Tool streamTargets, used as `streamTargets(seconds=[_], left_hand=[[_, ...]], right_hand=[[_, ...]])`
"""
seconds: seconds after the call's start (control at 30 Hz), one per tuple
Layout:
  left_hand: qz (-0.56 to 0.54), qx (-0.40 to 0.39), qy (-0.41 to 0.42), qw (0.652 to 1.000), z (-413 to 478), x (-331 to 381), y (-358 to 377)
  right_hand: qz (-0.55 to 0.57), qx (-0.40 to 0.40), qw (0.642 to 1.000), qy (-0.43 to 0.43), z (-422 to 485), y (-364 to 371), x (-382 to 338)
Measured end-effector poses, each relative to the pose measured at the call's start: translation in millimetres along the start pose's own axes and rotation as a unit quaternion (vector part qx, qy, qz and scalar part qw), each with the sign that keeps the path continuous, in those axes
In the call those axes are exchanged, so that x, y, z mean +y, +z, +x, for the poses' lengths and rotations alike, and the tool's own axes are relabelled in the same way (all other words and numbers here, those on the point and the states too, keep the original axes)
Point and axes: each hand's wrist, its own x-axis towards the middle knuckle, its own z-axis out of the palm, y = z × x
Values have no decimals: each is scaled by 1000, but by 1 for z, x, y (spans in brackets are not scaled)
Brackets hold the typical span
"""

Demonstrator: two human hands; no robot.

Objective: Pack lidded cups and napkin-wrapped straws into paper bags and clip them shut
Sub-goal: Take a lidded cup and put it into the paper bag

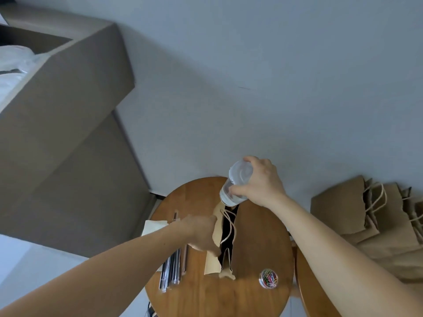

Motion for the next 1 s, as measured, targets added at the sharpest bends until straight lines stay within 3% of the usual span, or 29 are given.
streamTargets(seconds=[0.27,0.43,0.67,0.87,1.0], left_hand=[[-103,74,-78,989,10,20,25],[-232,78,-144,959,18,16,35],[-276,105,-139,945,19,18,35],[-301,61,-105,946,22,24,41],[-311,83,-77,944,20,24,42]], right_hand=[[9,-9,1000,14,-6,26,11],[3,-30,1000,-7,-19,21,25],[-144,-105,970,-166,-38,3,38],[-269,-131,905,-302,-43,21,39],[-211,-173,943,-192,-41,48,48]])
